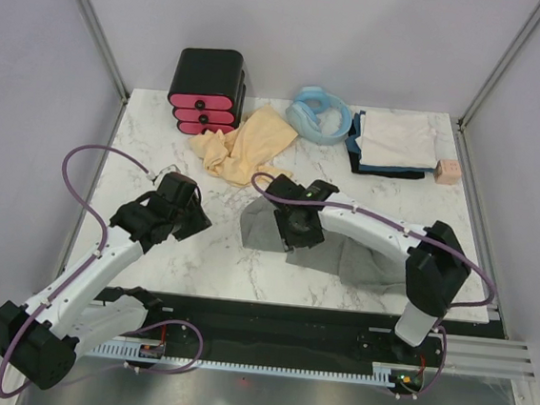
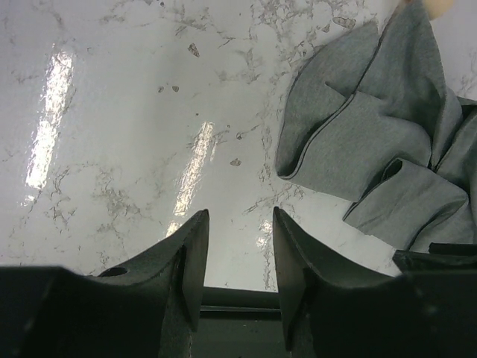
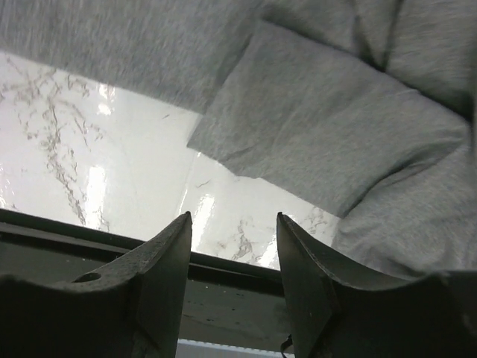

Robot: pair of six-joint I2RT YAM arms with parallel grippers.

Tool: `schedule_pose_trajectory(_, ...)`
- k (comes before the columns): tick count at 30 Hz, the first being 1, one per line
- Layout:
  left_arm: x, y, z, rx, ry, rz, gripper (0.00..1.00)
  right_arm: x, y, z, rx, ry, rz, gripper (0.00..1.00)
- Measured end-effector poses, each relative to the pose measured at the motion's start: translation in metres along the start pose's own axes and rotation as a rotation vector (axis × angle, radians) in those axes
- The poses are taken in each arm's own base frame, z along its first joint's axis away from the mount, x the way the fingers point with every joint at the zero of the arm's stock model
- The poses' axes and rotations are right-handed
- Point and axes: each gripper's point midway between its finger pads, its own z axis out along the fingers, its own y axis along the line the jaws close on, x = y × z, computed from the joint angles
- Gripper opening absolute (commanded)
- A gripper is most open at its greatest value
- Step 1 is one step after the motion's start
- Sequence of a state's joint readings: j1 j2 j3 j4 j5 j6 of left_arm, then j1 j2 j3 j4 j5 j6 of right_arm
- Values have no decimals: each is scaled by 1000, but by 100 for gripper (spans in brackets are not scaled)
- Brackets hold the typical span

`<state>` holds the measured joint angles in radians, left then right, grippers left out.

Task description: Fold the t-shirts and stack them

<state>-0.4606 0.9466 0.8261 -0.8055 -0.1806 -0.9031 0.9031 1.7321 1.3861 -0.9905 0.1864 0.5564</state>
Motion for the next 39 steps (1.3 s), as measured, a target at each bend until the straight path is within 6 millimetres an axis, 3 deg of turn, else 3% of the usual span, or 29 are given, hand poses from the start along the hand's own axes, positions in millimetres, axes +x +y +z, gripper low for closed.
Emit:
schedule_pose_trajectory(8,0,0,0,-1,1,1,47,29,26,26,-29,117,-124,57)
schedule_pose_trajectory(23,0,1,0,-1,1,9,47,35,30,62,-6,179,-166,57)
schedule_pose_trajectory(39,1,1,0,-5,3,11,47,31,27,73,27,175,-193,56)
